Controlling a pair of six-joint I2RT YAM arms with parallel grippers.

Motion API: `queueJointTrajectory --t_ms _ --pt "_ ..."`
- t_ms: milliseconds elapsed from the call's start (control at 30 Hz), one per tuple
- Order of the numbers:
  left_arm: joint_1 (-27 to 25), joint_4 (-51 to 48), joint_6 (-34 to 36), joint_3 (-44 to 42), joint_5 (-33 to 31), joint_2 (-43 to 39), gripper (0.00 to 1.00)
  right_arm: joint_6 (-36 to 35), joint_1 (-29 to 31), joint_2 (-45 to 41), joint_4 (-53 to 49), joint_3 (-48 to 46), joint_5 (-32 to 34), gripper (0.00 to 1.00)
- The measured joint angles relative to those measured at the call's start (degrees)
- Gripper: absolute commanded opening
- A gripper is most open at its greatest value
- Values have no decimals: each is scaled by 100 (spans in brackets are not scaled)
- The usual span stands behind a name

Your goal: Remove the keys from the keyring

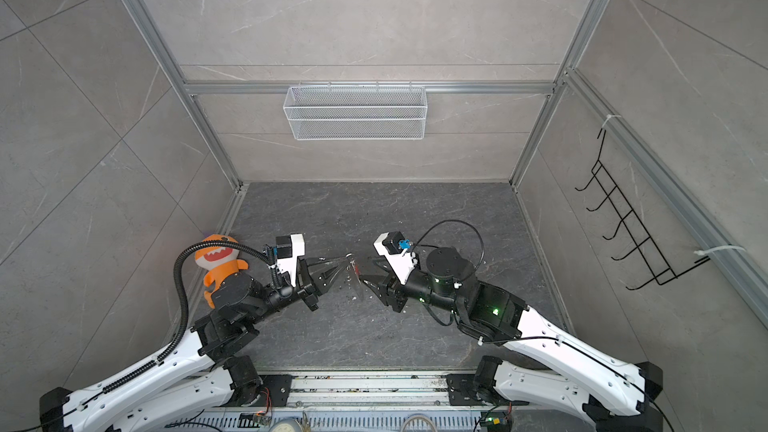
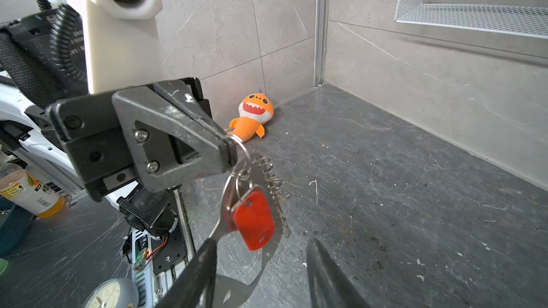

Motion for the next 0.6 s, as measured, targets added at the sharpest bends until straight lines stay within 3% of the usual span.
queueJointTrajectory --t_ms 300,600 --pt "0 0 -42 0 0 2 0 -107 153 282 297 -20 96 52" --pt "0 2 -57 -83 7 0 0 -258 251 431 319 -20 391 45"
